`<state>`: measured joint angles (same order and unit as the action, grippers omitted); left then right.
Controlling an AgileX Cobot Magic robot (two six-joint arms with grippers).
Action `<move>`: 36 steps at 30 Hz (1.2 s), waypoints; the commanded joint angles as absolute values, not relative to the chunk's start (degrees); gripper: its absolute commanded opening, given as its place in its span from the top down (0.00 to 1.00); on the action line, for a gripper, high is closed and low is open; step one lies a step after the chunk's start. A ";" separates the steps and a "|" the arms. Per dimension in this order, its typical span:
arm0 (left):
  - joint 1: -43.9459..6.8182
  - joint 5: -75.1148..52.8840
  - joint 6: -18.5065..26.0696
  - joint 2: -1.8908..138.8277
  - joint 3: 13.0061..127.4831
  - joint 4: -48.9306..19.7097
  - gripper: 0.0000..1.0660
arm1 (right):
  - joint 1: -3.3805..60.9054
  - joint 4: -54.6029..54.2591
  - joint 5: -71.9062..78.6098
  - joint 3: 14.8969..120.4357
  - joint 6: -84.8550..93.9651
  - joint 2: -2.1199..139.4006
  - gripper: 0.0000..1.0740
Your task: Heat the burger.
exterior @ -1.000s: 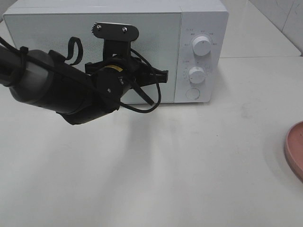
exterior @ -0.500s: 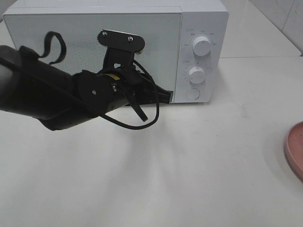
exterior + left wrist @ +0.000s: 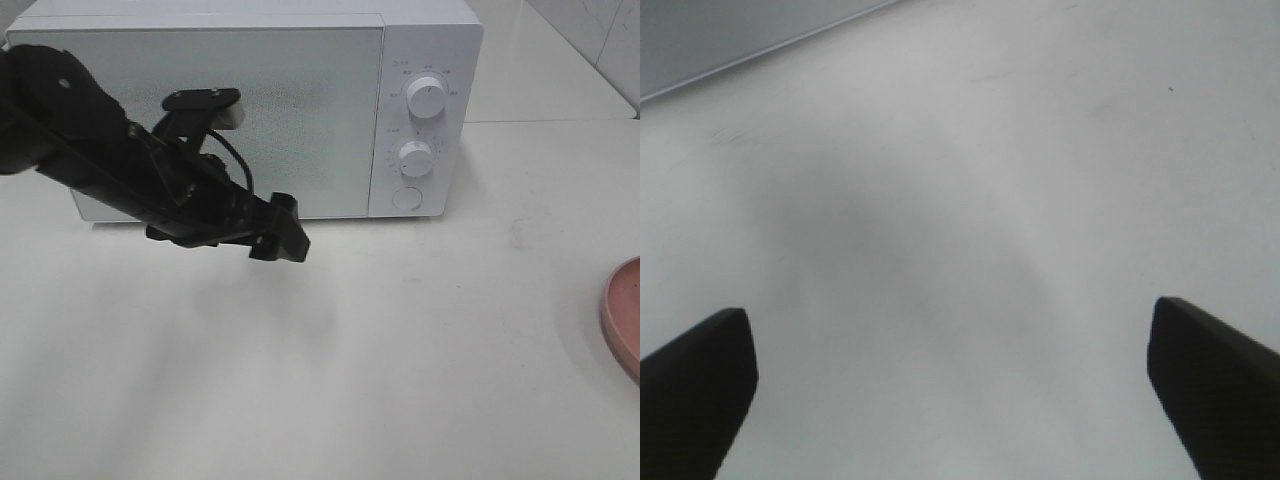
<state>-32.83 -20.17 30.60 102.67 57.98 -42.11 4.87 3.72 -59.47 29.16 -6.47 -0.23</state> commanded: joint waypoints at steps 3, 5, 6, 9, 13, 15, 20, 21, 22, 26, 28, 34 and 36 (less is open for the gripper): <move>-27.44 -31.51 16.73 97.35 57.87 -27.85 0.08 | 4.64 3.50 -59.47 29.05 -6.19 -1.72 0.30; -25.38 -35.52 12.20 95.34 57.87 -23.32 0.08 | 4.64 3.50 -59.47 29.05 -6.19 -1.72 0.30; -25.38 -35.52 12.20 95.34 57.87 -23.32 0.08 | 4.64 3.50 -59.47 29.05 -6.19 -1.72 0.30; -22.92 -39.94 7.79 92.70 57.87 -18.74 0.08 | 4.64 3.50 -59.47 29.05 -6.19 -1.72 0.30; -19.02 -48.01 6.53 88.01 57.87 -12.38 0.08 | 4.64 3.50 -59.47 29.05 -6.19 -1.72 0.30; -17.65 -50.88 6.53 86.34 57.87 -9.57 0.08 | 4.64 3.50 -59.47 29.05 -6.19 -1.72 0.30; -14.21 -54.95 4.24 83.02 57.87 -6.70 0.08 | 4.64 3.50 -59.47 29.05 -6.19 -1.72 0.30; -12.03 -56.72 3.32 81.76 57.87 -6.59 0.08 | 4.64 3.50 -59.47 29.05 -6.19 -1.72 0.30; -10.66 -57.81 3.15 81.13 57.87 -6.59 0.08 | 4.64 3.50 -59.47 29.05 -6.19 -1.72 0.30; -6.93 -61.19 2.86 79.58 57.81 -6.65 0.08 | 4.64 3.50 -59.47 29.05 -6.19 -1.72 0.30; -3.78 -64.46 2.29 77.64 57.70 -6.65 0.08 | 4.64 3.50 -59.47 29.05 -6.19 -1.72 0.30; -1.03 -66.18 1.83 70.87 52.08 -6.59 0.08 | 4.64 3.50 -59.47 29.05 -6.19 -1.72 0.30; -1.03 -65.37 1.66 67.78 49.10 -6.53 0.08 | 4.64 3.50 -59.47 29.05 -6.19 -1.72 0.30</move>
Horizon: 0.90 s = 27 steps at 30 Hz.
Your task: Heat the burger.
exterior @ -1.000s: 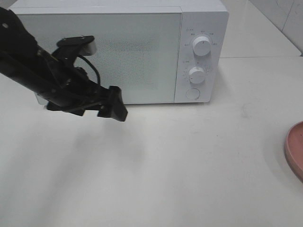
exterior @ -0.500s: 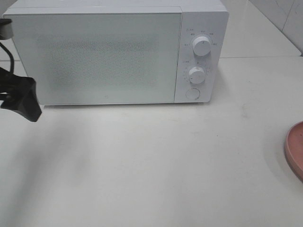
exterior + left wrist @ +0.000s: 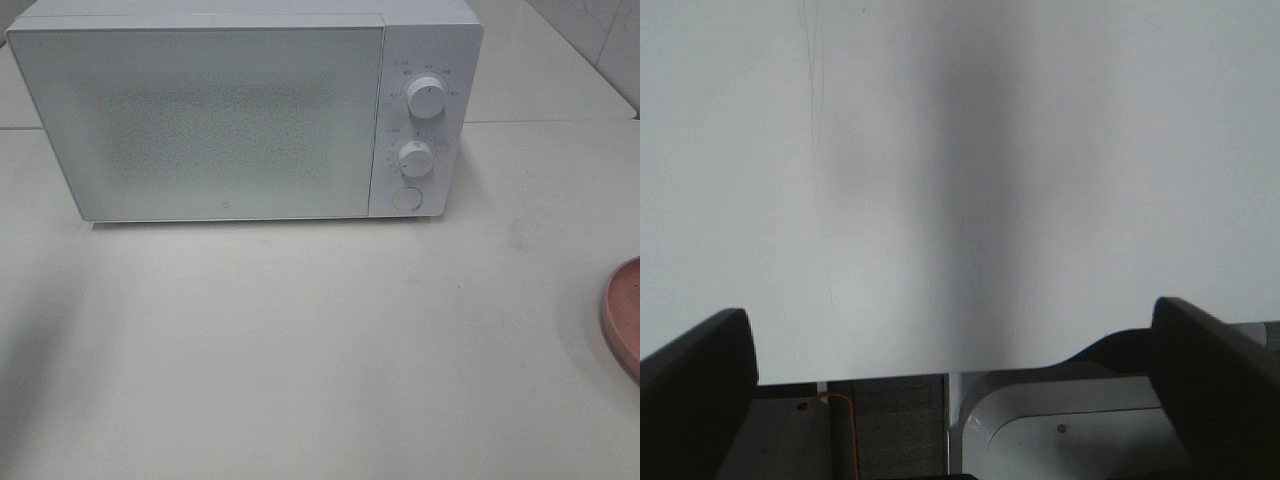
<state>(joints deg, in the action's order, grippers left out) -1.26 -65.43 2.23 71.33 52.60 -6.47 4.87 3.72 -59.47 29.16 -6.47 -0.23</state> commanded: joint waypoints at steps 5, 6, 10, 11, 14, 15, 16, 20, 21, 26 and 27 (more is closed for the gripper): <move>-1.03 -64.86 1.66 60.33 41.71 -6.53 0.08 | 4.64 3.50 -59.47 29.05 -6.19 -1.72 0.30; -1.03 -63.60 1.66 57.01 39.08 -6.47 0.08 | 4.64 3.50 -59.47 29.05 -6.19 -1.72 0.30; -1.03 -61.25 1.66 51.97 34.49 -6.53 0.08 | 4.64 3.50 -59.47 29.05 -6.19 -1.72 0.30; -1.03 -60.56 1.66 50.42 33.23 -6.53 0.08 | 4.64 3.50 -59.47 29.05 -6.19 -1.72 0.30; -1.03 -58.79 1.49 44.81 29.22 -6.70 0.08 | 4.64 3.50 -59.47 29.05 -6.19 -1.72 0.30; -1.03 -58.79 1.49 44.81 29.22 -6.70 0.08 | 4.64 3.50 -59.47 29.05 -6.19 -1.72 0.30; -1.03 -59.42 1.03 40.34 28.71 -6.47 0.08 | 4.64 3.50 -59.47 29.05 -6.19 -1.72 0.30; -1.03 -59.42 1.03 32.49 28.71 -6.42 0.08 | 4.64 3.50 -59.47 29.05 -6.19 -1.72 0.30; -1.03 -59.42 1.03 32.49 28.71 -6.42 0.08 | 4.64 3.50 -59.47 29.05 -6.19 -1.72 0.30; -1.03 -59.42 1.38 18.85 28.71 -4.53 0.08 | 4.64 3.50 -59.47 29.05 -6.19 -1.72 0.30; -1.03 -59.42 1.38 18.85 28.71 -4.53 0.08 | 4.64 3.50 -59.47 29.05 -6.19 -1.72 0.30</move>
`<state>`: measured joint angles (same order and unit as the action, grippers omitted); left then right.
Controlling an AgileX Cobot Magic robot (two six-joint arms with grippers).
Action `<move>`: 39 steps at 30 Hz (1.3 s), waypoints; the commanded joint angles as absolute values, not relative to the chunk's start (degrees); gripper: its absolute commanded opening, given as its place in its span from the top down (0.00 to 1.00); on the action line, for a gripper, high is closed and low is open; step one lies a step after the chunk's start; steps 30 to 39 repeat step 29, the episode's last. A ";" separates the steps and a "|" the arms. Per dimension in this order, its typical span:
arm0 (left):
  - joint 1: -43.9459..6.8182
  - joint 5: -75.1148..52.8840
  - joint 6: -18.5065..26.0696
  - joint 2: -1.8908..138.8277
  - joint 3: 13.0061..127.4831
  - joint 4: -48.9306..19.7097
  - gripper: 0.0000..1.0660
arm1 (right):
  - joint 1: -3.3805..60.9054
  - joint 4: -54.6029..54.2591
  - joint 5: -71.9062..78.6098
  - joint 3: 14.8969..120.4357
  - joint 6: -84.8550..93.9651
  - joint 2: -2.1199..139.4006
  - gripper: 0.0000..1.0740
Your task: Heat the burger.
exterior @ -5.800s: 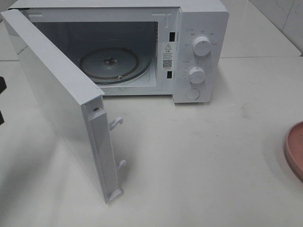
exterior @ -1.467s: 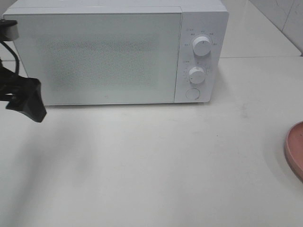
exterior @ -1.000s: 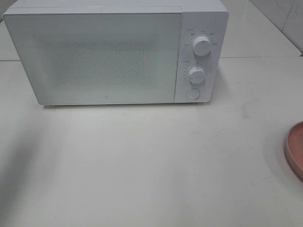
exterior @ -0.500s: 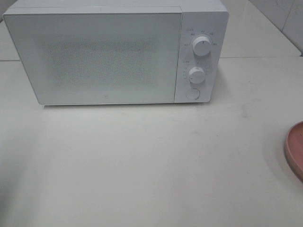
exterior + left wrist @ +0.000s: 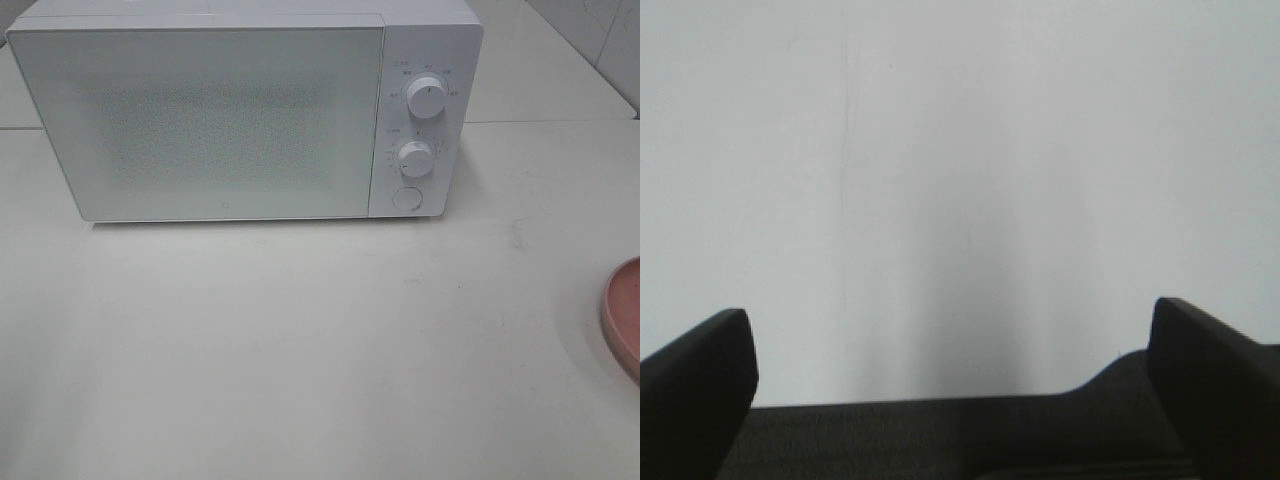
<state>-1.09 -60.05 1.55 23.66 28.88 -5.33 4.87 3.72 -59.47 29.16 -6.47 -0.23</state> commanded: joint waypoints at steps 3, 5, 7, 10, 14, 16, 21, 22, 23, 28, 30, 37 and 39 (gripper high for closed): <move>-1.03 -59.42 1.38 13.12 28.71 -4.35 0.08 | 4.64 3.50 -59.47 29.05 -6.19 -1.72 0.30; -1.03 -59.42 1.38 7.22 28.71 -4.41 0.08 | 4.64 3.50 -59.47 29.05 -6.19 -1.72 0.30; -1.03 -59.42 1.38 5.90 28.71 -4.41 0.08 | 4.64 3.50 -59.47 29.05 -6.19 -1.72 0.30; -1.03 -59.42 1.38 0.86 28.71 -4.41 0.08 | 4.64 3.50 -59.47 29.05 -6.19 -1.72 0.30; -1.03 -59.42 1.38 -1.95 28.71 -4.41 0.08 | 4.64 3.50 -59.47 29.05 -6.19 -1.72 0.30; -1.03 -59.42 1.38 -1.72 28.59 -4.53 0.08 | 4.64 3.50 -59.47 29.05 -6.19 -1.72 0.30; -1.03 -59.42 1.38 -1.78 28.59 -4.53 0.08 | 4.64 3.50 -59.47 29.05 -6.19 -1.72 0.30; -1.03 -59.42 1.38 -1.78 28.59 -4.53 0.08 | 4.64 3.50 -59.47 29.05 -6.19 -1.72 0.30; -1.03 -59.42 1.38 -1.78 28.59 -4.53 0.08 | 4.64 3.50 -59.47 29.05 -6.19 -1.72 0.30; -1.03 -59.42 1.38 -1.78 28.59 -4.53 0.08 | 4.64 3.50 -59.47 29.05 -6.19 -1.72 0.30; -1.03 -59.42 1.38 -1.78 28.59 -4.53 0.08 | 4.64 3.50 -59.47 29.05 -6.19 -1.72 0.30; -1.03 -59.42 1.38 -1.78 28.59 -4.53 0.08 | 4.64 3.50 -59.47 29.05 -6.19 -1.72 0.30; -1.03 -59.42 1.38 -1.78 28.59 -4.53 0.08 | 4.64 3.50 -59.47 29.05 -6.19 -1.72 0.30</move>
